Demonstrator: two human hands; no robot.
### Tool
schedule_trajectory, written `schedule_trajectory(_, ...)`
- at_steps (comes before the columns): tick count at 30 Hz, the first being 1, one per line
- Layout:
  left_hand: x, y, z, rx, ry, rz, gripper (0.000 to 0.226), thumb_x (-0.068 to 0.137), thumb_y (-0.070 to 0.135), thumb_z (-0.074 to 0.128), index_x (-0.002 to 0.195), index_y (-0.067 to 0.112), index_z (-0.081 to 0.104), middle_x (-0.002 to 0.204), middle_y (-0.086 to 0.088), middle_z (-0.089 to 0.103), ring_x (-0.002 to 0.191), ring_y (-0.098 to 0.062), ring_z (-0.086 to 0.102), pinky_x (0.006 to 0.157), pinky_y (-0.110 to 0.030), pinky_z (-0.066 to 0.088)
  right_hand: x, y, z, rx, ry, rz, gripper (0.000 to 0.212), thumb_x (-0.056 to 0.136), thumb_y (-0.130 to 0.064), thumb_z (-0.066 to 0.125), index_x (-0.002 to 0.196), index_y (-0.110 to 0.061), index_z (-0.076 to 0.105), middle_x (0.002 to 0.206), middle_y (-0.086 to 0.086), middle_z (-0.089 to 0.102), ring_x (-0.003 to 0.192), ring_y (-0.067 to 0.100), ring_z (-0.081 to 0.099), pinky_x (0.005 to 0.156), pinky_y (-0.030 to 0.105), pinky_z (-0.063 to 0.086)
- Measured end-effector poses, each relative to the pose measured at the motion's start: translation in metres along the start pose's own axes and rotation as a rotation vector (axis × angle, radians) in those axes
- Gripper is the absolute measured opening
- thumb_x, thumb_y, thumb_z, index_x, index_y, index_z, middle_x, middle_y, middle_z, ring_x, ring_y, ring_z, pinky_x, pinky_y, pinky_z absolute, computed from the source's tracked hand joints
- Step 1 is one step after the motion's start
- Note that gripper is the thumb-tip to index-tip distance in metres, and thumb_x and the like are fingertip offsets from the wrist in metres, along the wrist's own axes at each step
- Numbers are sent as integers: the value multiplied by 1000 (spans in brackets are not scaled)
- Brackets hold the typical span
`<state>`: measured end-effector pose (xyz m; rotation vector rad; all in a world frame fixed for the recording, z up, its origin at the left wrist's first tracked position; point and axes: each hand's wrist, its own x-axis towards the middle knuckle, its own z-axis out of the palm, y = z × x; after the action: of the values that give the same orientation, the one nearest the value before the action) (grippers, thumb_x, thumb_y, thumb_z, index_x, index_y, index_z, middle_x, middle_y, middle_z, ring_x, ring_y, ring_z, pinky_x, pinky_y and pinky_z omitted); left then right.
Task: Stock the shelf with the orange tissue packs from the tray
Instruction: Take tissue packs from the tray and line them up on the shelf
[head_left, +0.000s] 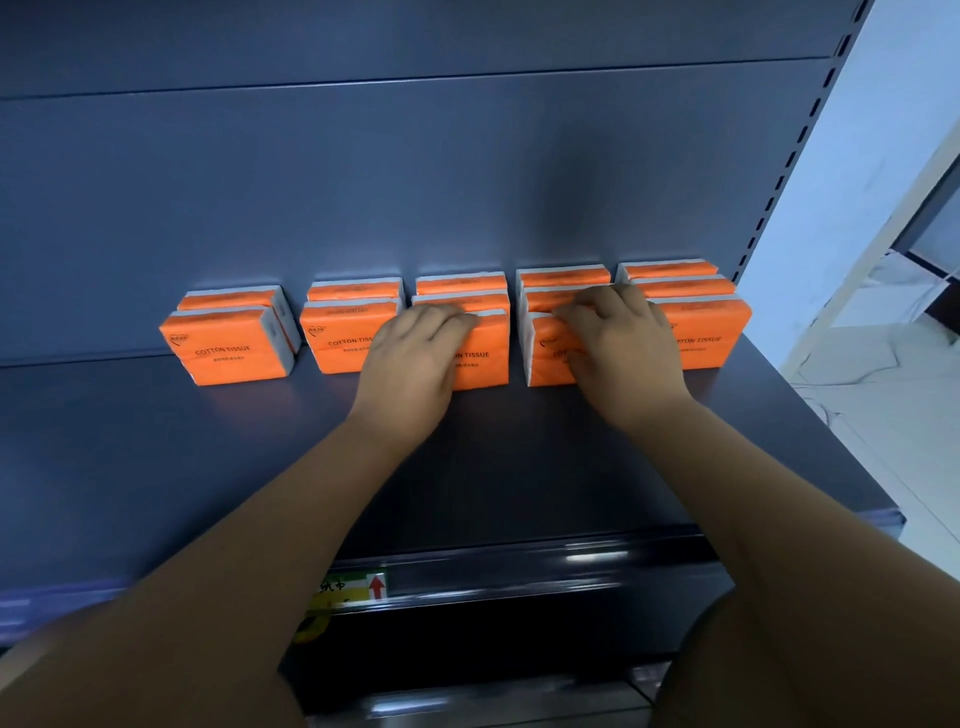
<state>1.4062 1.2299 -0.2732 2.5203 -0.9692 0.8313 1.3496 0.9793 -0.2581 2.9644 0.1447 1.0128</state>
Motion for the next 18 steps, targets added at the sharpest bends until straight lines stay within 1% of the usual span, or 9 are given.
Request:
schedule_trajectory(3,2,1,2,3,5,2,53,84,-5,63,134,11,63,133,-7,64,124,-32,58,102,-50,48,-2,-5,3,-37,19,41,47,76,-3,73,122,-13,70,119,11,66,119,41,54,98,50,46)
schedule_trajectory(8,3,6,8,-5,24,-9,51,84,-8,63,132,9,65,131,-11,64,121,-36,58,100,-51,49,-3,-12,6,-63,6,81,47,81,-5,70,128,-13,66,126,12,64,126,40,52,108,55,42)
schedule_trajectory(14,6,9,10,-5,24,-45,52,86,-6,62,134,12,64,132,-11,62,121,-36,56,100,-50,50,0,-11,4,-48,-61,92,53,84,-8,70,136,-16,61,134,10,63,130,36,54,111,53,40)
schedule_trajectory(18,7,10,11,-21,14,-61,55,84,-9,60,135,11,63,133,-12,60,122,-37,55,103,-49,48,-1,-11,4,-66,-85,92,56,86,-12,69,141,-17,57,138,11,60,134,36,51,115,54,38)
